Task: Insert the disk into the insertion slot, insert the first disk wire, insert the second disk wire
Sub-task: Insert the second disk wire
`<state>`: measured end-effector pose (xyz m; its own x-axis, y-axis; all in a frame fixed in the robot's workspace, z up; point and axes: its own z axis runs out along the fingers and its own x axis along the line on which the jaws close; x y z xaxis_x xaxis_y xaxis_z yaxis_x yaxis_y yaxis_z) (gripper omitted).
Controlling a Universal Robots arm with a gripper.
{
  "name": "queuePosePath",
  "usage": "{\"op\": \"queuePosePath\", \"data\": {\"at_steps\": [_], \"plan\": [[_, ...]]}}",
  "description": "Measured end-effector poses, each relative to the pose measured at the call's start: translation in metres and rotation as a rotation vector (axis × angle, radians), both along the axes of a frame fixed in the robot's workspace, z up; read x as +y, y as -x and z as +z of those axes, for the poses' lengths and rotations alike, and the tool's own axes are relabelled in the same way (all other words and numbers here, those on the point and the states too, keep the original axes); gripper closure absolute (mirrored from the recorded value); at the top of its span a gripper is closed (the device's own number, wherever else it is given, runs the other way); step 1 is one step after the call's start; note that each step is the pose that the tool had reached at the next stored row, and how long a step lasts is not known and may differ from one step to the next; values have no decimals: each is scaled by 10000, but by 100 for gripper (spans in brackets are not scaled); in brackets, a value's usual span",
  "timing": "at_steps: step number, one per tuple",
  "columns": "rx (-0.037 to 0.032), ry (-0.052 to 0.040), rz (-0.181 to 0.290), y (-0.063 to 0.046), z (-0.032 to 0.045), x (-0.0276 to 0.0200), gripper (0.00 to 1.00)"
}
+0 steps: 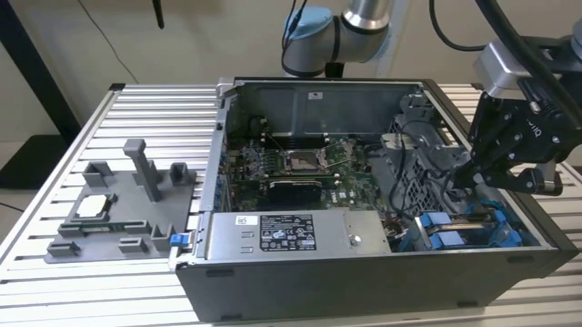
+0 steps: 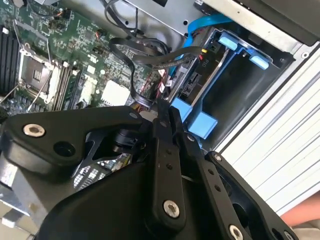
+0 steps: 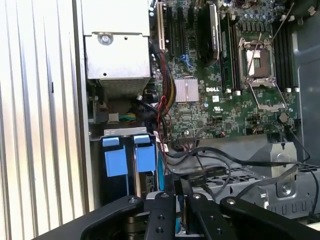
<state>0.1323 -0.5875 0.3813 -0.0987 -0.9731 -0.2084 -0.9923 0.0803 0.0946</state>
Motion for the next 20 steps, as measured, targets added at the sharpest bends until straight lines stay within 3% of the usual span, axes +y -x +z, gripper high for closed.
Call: {"op": "queuePosePath", "data": {"at_steps": [20], "plan": [[-7,6,5,-1,-23,0,100]]}}
